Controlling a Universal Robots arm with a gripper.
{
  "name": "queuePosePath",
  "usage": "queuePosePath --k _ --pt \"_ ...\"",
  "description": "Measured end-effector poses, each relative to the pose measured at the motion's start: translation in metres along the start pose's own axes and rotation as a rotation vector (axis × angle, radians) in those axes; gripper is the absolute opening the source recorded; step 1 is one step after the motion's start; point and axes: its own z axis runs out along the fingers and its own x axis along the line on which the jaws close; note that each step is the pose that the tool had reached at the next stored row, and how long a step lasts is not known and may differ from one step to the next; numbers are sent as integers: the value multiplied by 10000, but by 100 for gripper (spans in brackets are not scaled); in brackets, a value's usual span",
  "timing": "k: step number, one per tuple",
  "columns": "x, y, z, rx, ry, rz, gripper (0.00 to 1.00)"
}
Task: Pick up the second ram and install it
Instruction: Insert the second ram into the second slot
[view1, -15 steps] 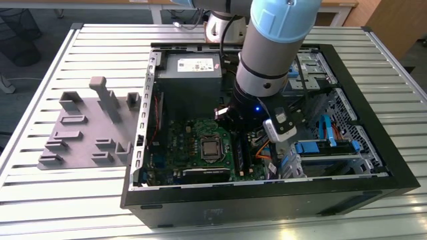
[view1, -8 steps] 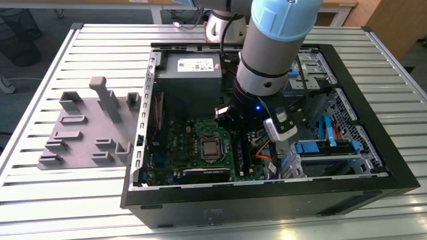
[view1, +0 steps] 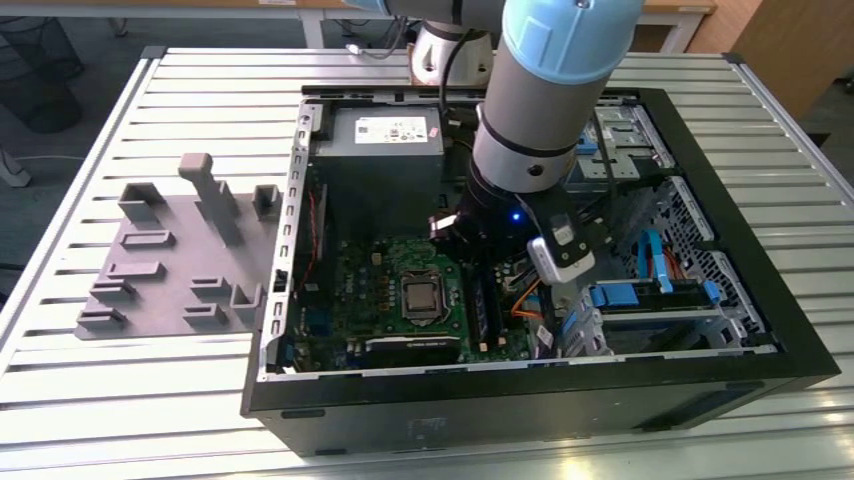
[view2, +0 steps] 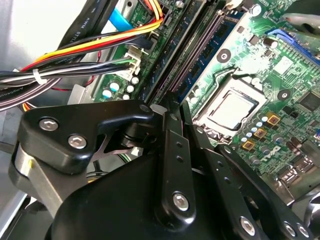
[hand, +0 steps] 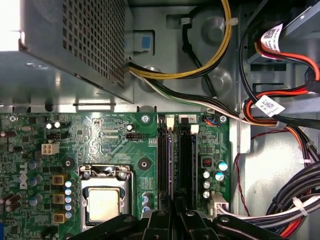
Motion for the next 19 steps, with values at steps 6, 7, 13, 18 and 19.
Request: queuePosePath --k 6,7,13,18,19 --pt "-1 0 28 -5 3 0 14" --pt "-1 -1 32 -5 3 0 14" --pt "-2 -1 50 -5 11 0 14" --pt "-3 0 60 -8 10 0 14" --pt "-3 -1 63 -7 10 0 14"
